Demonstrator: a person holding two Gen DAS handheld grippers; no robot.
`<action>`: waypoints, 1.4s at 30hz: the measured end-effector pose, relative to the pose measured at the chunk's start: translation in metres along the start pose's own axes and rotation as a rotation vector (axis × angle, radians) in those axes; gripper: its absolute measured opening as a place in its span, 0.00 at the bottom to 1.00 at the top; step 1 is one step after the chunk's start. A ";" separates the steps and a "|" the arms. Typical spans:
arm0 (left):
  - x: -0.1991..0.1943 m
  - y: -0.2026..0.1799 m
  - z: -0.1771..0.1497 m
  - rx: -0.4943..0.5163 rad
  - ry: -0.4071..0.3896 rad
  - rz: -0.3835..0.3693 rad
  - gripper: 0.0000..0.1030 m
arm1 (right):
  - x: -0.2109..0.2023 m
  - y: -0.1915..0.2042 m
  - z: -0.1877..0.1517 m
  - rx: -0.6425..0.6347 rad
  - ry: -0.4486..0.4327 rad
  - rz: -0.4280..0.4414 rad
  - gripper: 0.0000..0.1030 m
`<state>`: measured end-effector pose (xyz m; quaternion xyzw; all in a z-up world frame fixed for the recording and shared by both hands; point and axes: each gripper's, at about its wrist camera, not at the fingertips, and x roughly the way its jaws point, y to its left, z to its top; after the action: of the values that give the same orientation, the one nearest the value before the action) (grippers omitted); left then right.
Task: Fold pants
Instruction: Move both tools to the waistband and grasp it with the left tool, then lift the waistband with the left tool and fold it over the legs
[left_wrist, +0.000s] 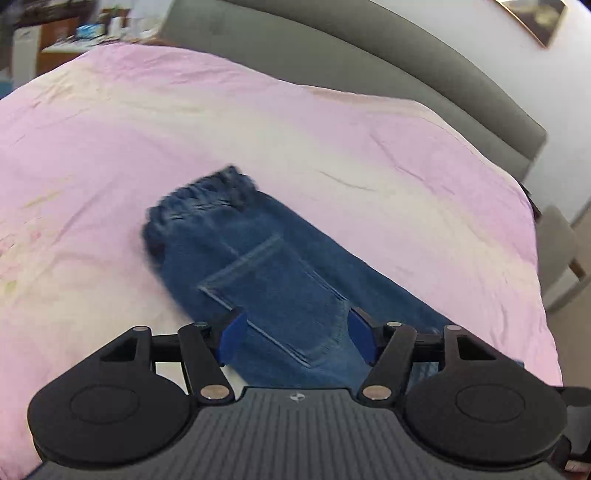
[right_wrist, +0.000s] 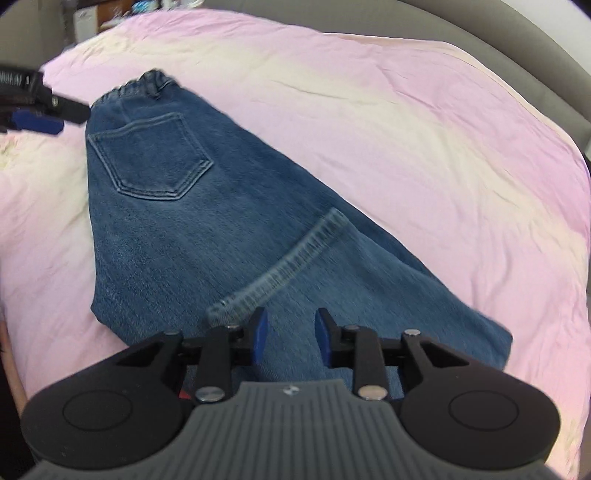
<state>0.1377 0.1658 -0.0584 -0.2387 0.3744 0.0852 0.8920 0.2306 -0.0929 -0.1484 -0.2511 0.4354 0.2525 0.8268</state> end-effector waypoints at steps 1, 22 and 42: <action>0.003 0.009 0.005 -0.022 0.001 0.018 0.74 | 0.005 0.004 0.006 -0.023 0.011 0.002 0.24; 0.064 0.143 0.018 -0.467 0.063 -0.113 0.85 | 0.066 0.014 0.075 -0.341 0.240 0.155 0.20; 0.105 0.130 0.016 -0.394 -0.012 -0.083 0.56 | 0.112 -0.028 0.079 -0.291 0.332 0.217 0.19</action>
<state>0.1785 0.2845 -0.1702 -0.4233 0.3351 0.1215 0.8329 0.3509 -0.0416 -0.1989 -0.3573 0.5485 0.3550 0.6674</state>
